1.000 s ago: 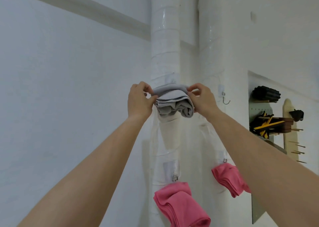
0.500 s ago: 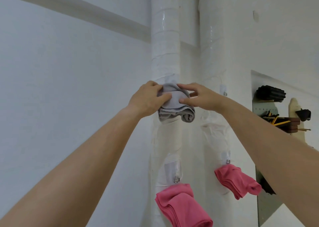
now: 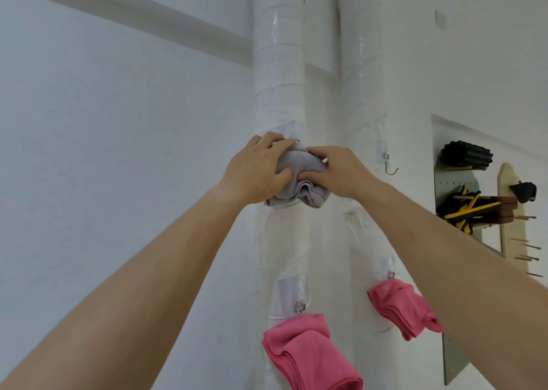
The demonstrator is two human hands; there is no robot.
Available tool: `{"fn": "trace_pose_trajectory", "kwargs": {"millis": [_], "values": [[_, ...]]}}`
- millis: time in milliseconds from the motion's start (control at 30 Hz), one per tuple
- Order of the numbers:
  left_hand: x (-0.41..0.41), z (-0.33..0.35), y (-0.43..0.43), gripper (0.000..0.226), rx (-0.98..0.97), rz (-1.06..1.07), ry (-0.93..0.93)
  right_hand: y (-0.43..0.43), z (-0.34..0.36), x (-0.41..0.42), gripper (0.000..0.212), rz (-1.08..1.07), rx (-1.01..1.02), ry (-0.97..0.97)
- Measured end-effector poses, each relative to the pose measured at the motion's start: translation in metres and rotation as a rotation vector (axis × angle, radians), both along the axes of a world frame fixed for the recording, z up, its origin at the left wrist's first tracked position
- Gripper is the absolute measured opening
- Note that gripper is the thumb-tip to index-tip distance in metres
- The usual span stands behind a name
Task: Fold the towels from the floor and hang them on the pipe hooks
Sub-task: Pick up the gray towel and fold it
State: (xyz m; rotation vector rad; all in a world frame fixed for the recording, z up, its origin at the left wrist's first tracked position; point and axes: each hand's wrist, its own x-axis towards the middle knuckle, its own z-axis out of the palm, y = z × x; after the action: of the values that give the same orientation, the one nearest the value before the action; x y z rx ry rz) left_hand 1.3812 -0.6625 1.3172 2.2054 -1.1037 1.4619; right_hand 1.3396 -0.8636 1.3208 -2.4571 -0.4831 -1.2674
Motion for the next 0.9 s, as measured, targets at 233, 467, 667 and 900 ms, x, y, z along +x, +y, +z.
{"fn": "trace_pose_trajectory", "kwargs": {"millis": [233,467,667,900], "values": [[-0.002,-0.005,-0.009,0.048,-0.076,-0.067,0.180,0.007,-0.016,0.001,0.029,0.009,0.173,0.078],[-0.009,-0.015,-0.002,0.032,-0.262,-0.209,0.274,0.007,-0.017,-0.012,0.032,0.178,0.277,0.185],[-0.003,-0.029,-0.012,0.030,-0.309,-0.174,0.147,0.018,-0.039,-0.002,0.039,0.217,0.383,-0.048],[-0.002,-0.029,-0.019,0.032,-0.319,-0.158,0.160,0.029,-0.027,-0.003,0.030,0.141,0.310,-0.016]]}}
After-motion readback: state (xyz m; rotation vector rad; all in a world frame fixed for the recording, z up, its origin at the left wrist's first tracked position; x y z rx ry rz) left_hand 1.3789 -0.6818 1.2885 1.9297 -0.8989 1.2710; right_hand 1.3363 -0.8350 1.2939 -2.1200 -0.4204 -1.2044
